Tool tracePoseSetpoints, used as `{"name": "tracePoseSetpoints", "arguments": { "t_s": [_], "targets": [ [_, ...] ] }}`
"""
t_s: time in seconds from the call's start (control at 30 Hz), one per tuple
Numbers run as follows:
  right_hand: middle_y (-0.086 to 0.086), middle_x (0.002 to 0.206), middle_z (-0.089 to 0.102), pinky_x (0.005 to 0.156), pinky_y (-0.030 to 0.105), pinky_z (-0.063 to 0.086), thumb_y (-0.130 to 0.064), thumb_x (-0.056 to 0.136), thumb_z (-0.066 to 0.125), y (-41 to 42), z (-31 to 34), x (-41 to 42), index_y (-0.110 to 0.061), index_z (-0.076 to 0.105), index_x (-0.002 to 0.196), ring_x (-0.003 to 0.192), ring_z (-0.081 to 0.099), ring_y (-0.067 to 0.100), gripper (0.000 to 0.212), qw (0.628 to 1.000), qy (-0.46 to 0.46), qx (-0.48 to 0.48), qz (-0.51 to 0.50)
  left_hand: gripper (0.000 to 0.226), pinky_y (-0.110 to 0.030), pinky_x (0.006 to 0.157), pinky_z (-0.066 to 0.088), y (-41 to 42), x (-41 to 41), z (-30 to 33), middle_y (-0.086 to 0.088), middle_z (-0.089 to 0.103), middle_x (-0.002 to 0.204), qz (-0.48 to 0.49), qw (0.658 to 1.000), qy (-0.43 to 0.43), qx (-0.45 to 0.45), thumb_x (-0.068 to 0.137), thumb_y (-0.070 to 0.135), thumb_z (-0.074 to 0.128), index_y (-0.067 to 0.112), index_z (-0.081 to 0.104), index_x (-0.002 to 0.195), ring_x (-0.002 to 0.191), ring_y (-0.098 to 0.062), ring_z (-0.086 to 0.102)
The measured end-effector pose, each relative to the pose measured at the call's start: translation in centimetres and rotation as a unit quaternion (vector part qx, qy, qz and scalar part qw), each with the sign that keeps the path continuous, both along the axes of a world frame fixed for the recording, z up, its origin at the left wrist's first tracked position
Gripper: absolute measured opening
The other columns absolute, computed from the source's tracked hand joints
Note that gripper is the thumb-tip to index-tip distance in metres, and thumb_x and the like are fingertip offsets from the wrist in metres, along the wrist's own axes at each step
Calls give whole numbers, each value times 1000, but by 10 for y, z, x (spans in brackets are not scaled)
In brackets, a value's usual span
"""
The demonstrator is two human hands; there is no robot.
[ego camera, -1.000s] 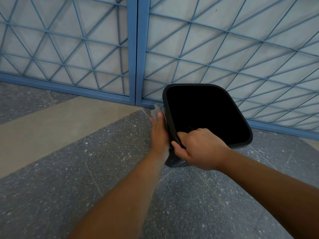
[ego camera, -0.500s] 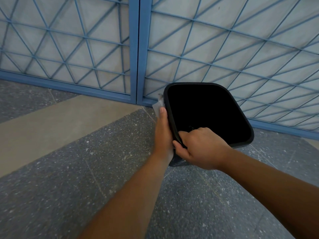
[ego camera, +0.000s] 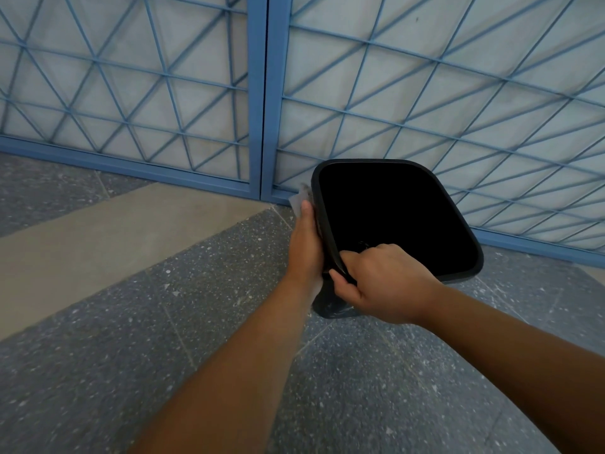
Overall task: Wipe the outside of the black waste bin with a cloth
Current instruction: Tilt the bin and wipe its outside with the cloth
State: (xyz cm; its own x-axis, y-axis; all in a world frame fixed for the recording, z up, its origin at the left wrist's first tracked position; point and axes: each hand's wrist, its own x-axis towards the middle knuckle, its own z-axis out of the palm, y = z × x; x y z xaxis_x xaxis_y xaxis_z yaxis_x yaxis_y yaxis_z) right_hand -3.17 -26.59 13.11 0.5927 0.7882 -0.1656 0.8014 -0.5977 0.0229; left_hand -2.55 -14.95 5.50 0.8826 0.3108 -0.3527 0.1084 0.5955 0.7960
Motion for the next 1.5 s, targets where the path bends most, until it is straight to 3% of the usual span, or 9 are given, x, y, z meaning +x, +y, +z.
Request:
{"name": "tracePoseSetpoints", "arguments": {
  "t_s": [0.2, 0.4, 0.5, 0.7, 0.97, 1.1, 1.27, 1.4, 1.5],
  "targets": [
    [-2, 63, 50, 59, 33, 37, -47, 97, 27, 0, -1, 1, -20, 45, 83, 55, 47, 19, 36, 1000, -3, -1, 9, 56, -35, 104, 51, -10, -14, -19, -8, 72, 127, 2, 1000, -15, 24, 106, 55, 36, 17, 65, 136, 123, -22, 66],
    [-5, 60, 45, 57, 32, 35, -47, 97, 29, 2, 1, 1, -21, 43, 79, 53, 46, 17, 35, 1000, 6, 3, 5, 50, -26, 89, 56, -4, -4, -3, -3, 76, 117, 10, 1000, -28, -2, 106, 50, 39, 17, 67, 130, 110, -15, 71],
    [-4, 61, 47, 57, 32, 36, -47, 97, 28, 2, 1, 0, -21, 44, 81, 53, 47, 17, 35, 1000, -1, 0, 6, 44, -31, 95, 55, -6, -9, -12, -1, 76, 111, 7, 999, -25, 20, 106, 52, 39, 26, 73, 114, 108, -16, 71],
    [-8, 56, 37, 58, 32, 35, -47, 97, 28, 2, 1, 1, -21, 42, 80, 52, 43, 16, 34, 1000, 3, -3, 7, 52, -32, 93, 57, -5, -8, -2, -7, 76, 118, 14, 999, -40, -8, 107, 50, 38, 14, 68, 129, 109, -18, 72],
    [-4, 60, 45, 59, 32, 34, -47, 96, 30, 2, -2, 3, -21, 43, 80, 55, 47, 18, 33, 1000, 7, 2, 10, 60, -34, 100, 54, -5, -6, -16, -11, 73, 125, 17, 1000, -7, 0, 106, 56, 35, 14, 64, 135, 121, -25, 67],
    [-4, 60, 44, 60, 32, 33, -47, 96, 31, 1, -2, 3, -19, 45, 82, 55, 45, 19, 34, 1000, 12, 3, 10, 55, -22, 84, 57, -12, -14, -13, 0, 78, 108, 17, 1000, -16, 2, 106, 53, 35, 16, 71, 122, 103, -11, 74],
    [-3, 62, 46, 60, 31, 32, -47, 96, 30, 1, -2, 3, -19, 46, 83, 56, 45, 19, 35, 1000, 8, 7, 11, 62, -31, 94, 55, 1, -6, -12, -11, 75, 114, 8, 998, 20, -55, 107, 54, 35, 6, 67, 129, 113, -24, 70],
    [-6, 57, 40, 59, 31, 31, -47, 96, 32, 2, -1, 4, -20, 44, 79, 54, 43, 18, 34, 1000, 17, 11, 7, 61, -40, 100, 53, 1, -1, -4, -16, 73, 123, 18, 999, -23, -29, 105, 56, 37, 8, 70, 126, 115, -26, 70],
    [-7, 56, 40, 58, 31, 33, -48, 96, 31, 2, -2, 3, -20, 45, 79, 52, 44, 17, 35, 1000, 15, 12, 6, 57, -44, 106, 52, 4, 6, -11, -17, 71, 124, 31, 1000, 3, 5, 106, 56, 35, 14, 71, 121, 114, -23, 69]
  ]
}}
